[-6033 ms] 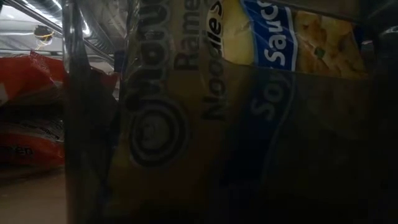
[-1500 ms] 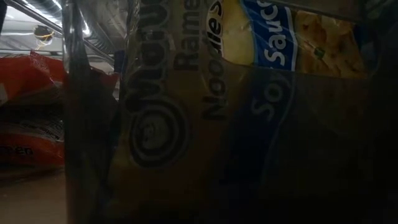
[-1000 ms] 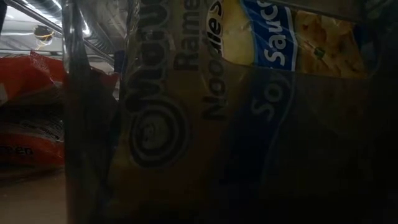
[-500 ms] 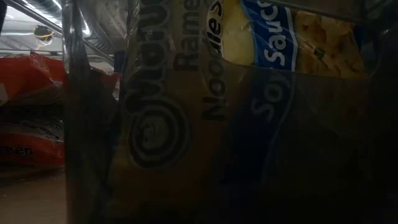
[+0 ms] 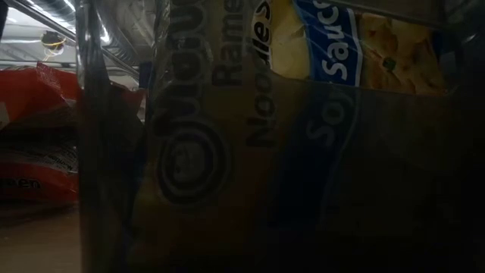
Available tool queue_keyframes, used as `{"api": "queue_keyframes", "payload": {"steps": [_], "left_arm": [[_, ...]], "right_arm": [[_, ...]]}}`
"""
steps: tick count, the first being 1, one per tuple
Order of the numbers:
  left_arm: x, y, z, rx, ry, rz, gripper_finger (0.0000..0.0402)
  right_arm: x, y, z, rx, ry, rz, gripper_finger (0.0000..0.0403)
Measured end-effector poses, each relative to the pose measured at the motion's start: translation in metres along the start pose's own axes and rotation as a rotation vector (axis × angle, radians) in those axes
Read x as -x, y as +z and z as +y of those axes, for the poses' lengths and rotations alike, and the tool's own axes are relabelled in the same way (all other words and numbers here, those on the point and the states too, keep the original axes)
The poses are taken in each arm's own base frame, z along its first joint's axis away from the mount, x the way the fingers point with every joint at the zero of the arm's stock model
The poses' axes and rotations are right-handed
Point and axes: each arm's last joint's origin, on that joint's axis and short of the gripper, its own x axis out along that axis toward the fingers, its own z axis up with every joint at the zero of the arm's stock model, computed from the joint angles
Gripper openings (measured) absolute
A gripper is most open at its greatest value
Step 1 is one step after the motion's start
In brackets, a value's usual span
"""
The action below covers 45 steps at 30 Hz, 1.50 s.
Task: Sort Maruchan noodles
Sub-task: Put the orange noodle pack into the left transparent bin
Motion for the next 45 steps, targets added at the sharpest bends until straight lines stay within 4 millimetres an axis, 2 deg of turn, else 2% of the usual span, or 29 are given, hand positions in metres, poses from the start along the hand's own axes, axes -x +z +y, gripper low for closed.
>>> {"api": "queue_keyframes", "payload": {"steps": [2, 4, 8, 11, 25, 30, 34, 41, 45], "left_arm": [[0.0, 0.0, 0.0, 0.001, 0.004, 0.0, 0.0131], [0.0, 0.0, 0.0, 0.0, 0.002, 0.0, 0.0131], [0.0, 0.0, 0.0, 0.0, 0.0, 0.002, 0.0131], [0.0, 0.0, 0.0, 0.001, 0.001, 0.003, 0.0131], [0.0, -0.003, 0.0, -0.007, 0.005, 0.026, 0.0131], [0.0, -0.003, 0.0, -0.007, 0.005, 0.026, 0.0131], [0.0, -0.003, 0.0, -0.008, 0.005, 0.026, 0.0131], [0.0, -0.004, 0.0, -0.013, 0.002, 0.035, 0.0131], [0.002, -0.005, -0.003, -0.022, -0.009, 0.04, 0.0131]], "right_arm": [[-0.011, -0.002, -0.007, -0.029, -0.002, 0.066, 0.0326], [-0.03, -0.004, -0.009, -0.066, 0.024, 0.166, 0.036], [-0.071, -0.004, -0.012, -0.074, 0.035, 0.301, 0.0396], [-0.091, -0.005, -0.013, -0.075, 0.037, 0.363, 0.039], [-0.099, -0.003, -0.011, -0.02, 0.047, 0.365, 0.0329], [-0.099, -0.003, -0.01, -0.024, 0.035, 0.361, 0.032], [-0.094, -0.003, -0.009, -0.042, 0.081, 0.363, 0.0296], [-0.043, 0.009, -0.018, -0.114, 0.227, 0.289, 0.0283], [-0.014, 0.003, -0.016, -0.163, 0.275, 0.27, 0.0288]]}}
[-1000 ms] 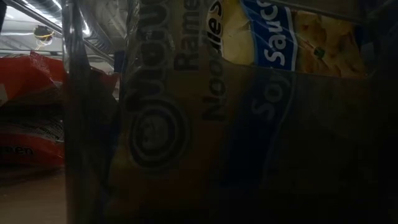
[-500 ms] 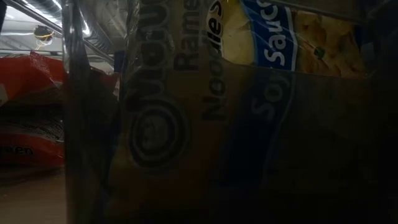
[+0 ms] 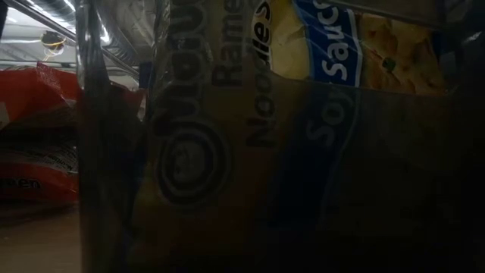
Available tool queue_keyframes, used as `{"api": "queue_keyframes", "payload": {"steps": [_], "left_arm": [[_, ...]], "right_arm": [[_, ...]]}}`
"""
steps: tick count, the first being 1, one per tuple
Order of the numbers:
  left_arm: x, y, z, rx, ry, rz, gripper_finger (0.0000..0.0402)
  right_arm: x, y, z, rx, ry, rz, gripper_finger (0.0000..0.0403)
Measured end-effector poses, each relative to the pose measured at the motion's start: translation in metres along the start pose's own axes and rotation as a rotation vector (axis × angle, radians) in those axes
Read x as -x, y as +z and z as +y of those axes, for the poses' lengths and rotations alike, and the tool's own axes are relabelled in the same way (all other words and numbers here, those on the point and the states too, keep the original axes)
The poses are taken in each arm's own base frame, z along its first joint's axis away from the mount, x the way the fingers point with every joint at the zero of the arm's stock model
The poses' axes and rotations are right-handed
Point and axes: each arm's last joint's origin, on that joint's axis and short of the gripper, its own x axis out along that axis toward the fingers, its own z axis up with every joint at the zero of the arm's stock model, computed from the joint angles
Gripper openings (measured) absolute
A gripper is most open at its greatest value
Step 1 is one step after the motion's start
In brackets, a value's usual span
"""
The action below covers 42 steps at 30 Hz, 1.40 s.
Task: Sort Maruchan noodles
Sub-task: Put the orange noodle pack into the left transparent bin
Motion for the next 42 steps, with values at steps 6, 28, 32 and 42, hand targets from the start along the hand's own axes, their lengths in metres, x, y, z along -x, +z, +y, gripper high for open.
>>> {"api": "queue_keyframes", "payload": {"steps": [6, 28, 32, 42], "left_arm": [[0.001, -0.002, -0.005, -0.014, -0.052, 0.017, 0.0131], [-0.009, 0.009, 0.017, 0.036, -0.016, -0.06, 0.0131], [-0.028, 0.01, 0.03, 0.053, -0.087, -0.073, 0.0131], [-0.118, -0.007, 0.081, 0.224, -0.292, -0.303, 0.0131]], "right_arm": [[0.002, -0.066, 0.023, -0.074, 0.166, -0.041, 0.0289], [-0.114, -0.135, -0.001, -0.836, 0.039, -0.66, 0.0289], [-0.12, -0.126, -0.002, -0.833, 0.073, -0.684, 0.0289], [-0.137, -0.118, -0.007, -0.876, 0.053, -0.64, 0.0289]]}}
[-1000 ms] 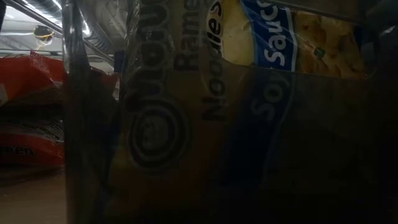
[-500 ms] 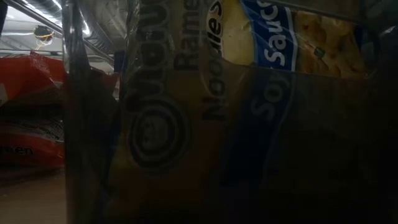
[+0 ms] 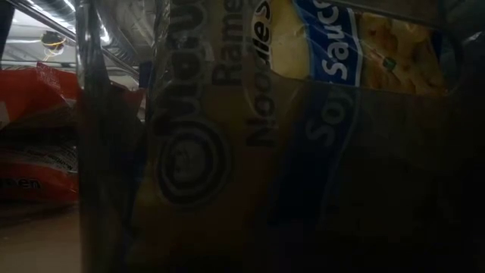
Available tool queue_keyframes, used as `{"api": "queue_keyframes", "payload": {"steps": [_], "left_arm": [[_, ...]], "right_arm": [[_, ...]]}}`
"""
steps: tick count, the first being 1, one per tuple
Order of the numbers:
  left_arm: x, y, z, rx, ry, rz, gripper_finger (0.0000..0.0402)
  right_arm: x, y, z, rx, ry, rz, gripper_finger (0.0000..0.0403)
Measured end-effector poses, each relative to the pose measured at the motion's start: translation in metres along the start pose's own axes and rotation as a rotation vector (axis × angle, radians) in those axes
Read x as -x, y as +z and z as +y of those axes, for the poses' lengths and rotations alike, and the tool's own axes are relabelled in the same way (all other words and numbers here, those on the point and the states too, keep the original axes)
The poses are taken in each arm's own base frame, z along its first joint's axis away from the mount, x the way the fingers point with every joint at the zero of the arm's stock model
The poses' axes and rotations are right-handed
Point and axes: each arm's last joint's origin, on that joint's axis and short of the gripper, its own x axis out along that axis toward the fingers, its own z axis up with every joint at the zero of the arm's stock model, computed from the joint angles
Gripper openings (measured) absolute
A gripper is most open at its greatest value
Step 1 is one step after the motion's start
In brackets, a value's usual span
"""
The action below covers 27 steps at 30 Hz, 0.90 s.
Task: Sort Maruchan noodles
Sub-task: Put the orange noodle pack into the left transparent bin
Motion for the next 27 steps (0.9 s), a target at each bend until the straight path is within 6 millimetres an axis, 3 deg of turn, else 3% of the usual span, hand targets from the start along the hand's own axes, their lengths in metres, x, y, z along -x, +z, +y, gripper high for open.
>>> {"api": "queue_keyframes", "payload": {"steps": [6, 13, 21, 27], "left_arm": [[-0.035, -0.053, 0.049, 0.203, 0.045, -0.023, 0.0131], [-0.078, -0.098, 0.077, 0.332, 0.114, 0.055, 0.0131], [-0.121, -0.129, 0.099, 0.387, 0.258, 0.097, 0.0131], [-0.157, -0.133, 0.111, 0.373, 0.28, 0.092, 0.0131]], "right_arm": [[-0.005, 0.002, 0.001, -0.002, -0.003, -0.03, 0.0289], [-0.006, -0.003, 0.004, 0.046, 0.002, -0.022, 0.0289], [-0.006, -0.013, 0.008, 0.126, -0.015, -0.032, 0.0289], [-0.006, -0.014, 0.009, 0.145, -0.004, -0.011, 0.0289]]}}
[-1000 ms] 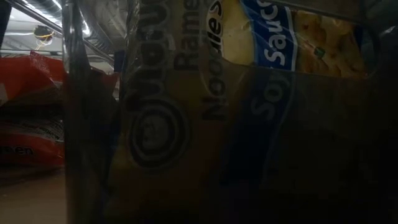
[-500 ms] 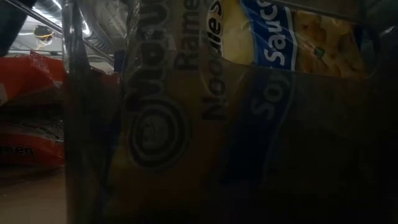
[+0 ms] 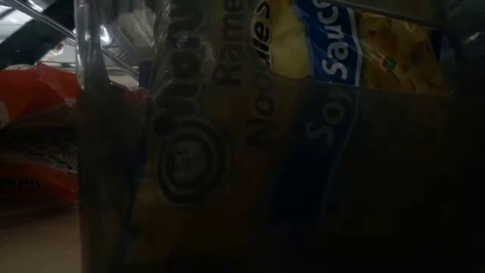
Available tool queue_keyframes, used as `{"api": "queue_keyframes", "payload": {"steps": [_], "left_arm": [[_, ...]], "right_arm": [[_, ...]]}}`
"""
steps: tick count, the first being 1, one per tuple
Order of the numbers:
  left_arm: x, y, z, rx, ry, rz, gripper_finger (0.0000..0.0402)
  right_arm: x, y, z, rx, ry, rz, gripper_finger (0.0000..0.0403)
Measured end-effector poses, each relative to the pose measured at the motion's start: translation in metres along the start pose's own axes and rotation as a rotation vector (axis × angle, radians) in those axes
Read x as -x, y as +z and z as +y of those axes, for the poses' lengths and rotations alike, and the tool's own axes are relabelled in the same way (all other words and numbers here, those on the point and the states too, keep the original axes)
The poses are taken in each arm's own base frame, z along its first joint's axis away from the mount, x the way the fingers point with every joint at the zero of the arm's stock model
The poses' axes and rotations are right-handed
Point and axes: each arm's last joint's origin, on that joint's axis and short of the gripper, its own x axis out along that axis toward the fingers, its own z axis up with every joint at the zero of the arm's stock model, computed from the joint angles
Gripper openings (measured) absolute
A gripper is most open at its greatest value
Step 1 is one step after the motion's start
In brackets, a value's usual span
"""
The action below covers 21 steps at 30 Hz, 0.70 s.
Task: Sort Maruchan noodles
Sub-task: Put the orange noodle pack into the left transparent bin
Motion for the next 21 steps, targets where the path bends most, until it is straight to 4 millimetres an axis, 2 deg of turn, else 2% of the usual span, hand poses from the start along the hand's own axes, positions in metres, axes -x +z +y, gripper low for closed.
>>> {"api": "queue_keyframes", "payload": {"steps": [3, 8, 11, 14, 21], "left_arm": [[-0.012, 0.006, 0.0, -0.019, 0.055, -0.02, 0.0131], [-0.026, 0.009, 0.004, -0.147, 0.196, -0.03, 0.0131], [-0.033, 0.008, 0.005, -0.146, 0.194, -0.038, 0.0131], [-0.041, 0.0, 0.008, -0.099, 0.141, 0.001, 0.0131], [-0.056, -0.02, 0.014, -0.078, 0.16, 0.054, 0.0131]], "right_arm": [[0.0, 0.0, 0.0, 0.009, 0.007, 0.011, 0.0289], [0.0, -0.001, 0.0, 0.018, 0.015, 0.021, 0.0289], [0.0, -0.001, 0.0, 0.029, 0.017, 0.025, 0.0289], [0.0, -0.001, 0.0, 0.029, 0.016, 0.024, 0.0289], [0.0, -0.001, 0.0, 0.03, 0.008, 0.018, 0.0289]]}}
